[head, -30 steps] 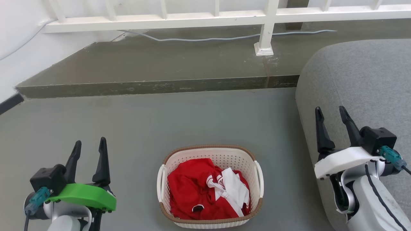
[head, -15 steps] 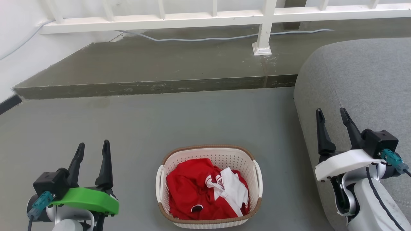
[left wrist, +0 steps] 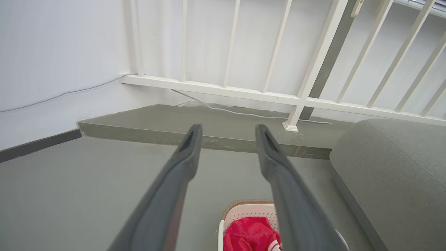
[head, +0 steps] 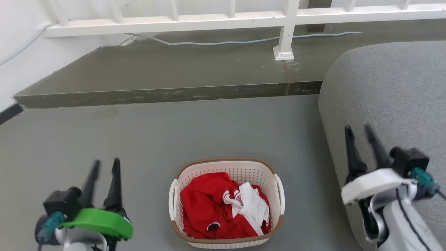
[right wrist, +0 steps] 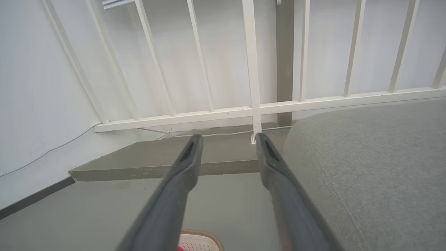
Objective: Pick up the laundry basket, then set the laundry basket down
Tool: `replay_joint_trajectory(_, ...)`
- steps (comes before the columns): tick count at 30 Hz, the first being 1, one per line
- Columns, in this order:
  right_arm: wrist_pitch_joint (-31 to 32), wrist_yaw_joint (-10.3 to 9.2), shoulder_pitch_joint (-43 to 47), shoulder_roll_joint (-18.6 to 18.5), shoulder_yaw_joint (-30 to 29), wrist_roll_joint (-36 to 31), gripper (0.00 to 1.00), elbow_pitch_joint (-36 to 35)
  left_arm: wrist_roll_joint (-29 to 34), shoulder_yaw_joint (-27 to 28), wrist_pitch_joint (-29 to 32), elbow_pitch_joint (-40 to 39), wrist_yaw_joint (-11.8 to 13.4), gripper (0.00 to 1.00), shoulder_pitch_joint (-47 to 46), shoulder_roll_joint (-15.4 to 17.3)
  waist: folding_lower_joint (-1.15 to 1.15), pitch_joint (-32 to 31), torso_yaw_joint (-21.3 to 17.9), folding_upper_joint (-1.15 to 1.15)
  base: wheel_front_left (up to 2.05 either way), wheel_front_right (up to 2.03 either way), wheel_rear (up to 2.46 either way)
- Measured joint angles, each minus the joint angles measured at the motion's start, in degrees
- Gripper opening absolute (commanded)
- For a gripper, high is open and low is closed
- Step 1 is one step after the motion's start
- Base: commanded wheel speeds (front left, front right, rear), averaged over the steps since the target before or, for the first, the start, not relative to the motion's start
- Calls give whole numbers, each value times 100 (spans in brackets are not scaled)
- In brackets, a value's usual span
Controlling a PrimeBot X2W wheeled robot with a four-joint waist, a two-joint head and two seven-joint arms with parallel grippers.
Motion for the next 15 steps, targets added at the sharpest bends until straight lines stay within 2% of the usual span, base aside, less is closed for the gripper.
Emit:
replay_joint_trajectory(8,86,3,235,111,-66,204,0,255,-165,1,83,260,0,0,134,-109,0,-5,6,0,0,0,0)
replay_joint_trajectory(15,298,63,195,124,-286,692,0,355,-704,127,277,325,-1,0,133,-114,0,-11,17,0,0,0,0)
